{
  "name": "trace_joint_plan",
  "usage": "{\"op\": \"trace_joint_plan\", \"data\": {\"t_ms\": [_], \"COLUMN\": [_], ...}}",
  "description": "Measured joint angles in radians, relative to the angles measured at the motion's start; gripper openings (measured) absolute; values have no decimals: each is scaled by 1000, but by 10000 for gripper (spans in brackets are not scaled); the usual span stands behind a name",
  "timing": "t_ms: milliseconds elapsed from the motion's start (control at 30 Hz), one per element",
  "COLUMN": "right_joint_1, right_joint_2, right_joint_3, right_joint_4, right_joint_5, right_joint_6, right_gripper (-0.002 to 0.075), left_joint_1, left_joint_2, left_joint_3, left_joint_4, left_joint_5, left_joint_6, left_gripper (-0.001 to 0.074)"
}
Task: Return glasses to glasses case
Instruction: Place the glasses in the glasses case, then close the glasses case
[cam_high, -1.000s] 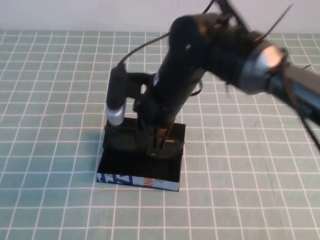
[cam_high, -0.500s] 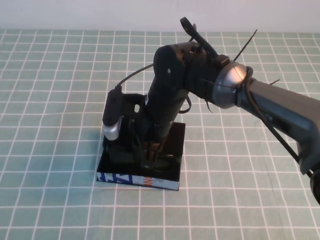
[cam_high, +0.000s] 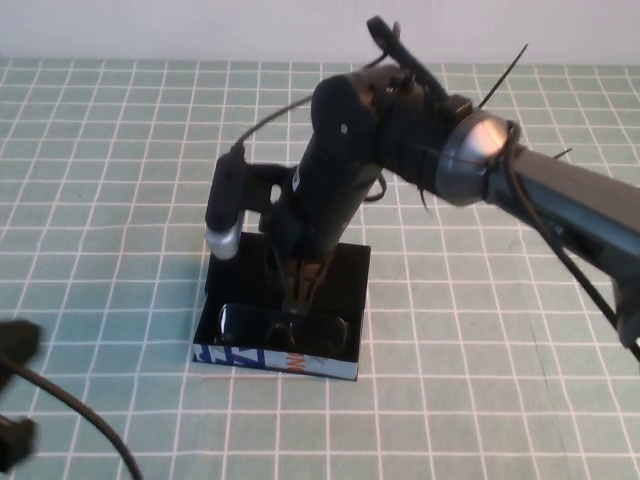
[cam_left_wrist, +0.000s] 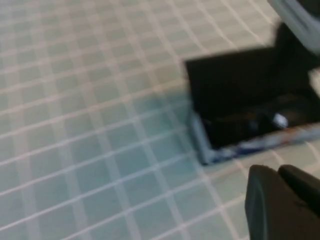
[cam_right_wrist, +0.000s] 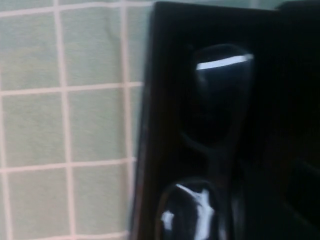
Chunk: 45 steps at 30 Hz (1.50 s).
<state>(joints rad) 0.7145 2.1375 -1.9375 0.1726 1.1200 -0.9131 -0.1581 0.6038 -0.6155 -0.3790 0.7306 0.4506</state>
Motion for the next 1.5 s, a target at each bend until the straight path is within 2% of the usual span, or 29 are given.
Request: {"op": "trace_joint_plan", "data": {"t_ms": [133,300,400,600,733,967,1067,1300,1500], "right_joint_1": [-19,-105,-165,-248,-266,-266,-266,-266,-266], "right_joint_2": [-21,-27,-27,-21,-5,40,49,65,106], "right_joint_3": [-40,-56,-56,-56,-56,-56,-56,-56,-56], "right_joint_4": [-19,12,95,283,325,344,348,351,361], "right_joint_5": [-18,-97,-102,-126,-138,-149,-168,-168,-117], "right_joint_6": [53,247,295,312,312,312,312,312,312], "right_gripper": [27,-7,-10,-11,-11,-11,-11,-11,-11], "left_joint_1": [0,0,0,-4,-76,-317,-379,-531,-595], "left_joint_2": [82,208,293,491,594,688,745,900,1007], "left_joint_3": [124,233,238,174,94,-20,-21,-21,-21], "left_joint_4": [-319,-667,-763,-798,-738,-516,-531,-629,-681], "left_joint_5": [-79,-200,-226,-176,-188,-330,-401,-692,-811], "left_joint_6": [311,654,767,928,950,780,736,705,687], "left_gripper": [1,1,2,2,2,2,2,2,1]}}
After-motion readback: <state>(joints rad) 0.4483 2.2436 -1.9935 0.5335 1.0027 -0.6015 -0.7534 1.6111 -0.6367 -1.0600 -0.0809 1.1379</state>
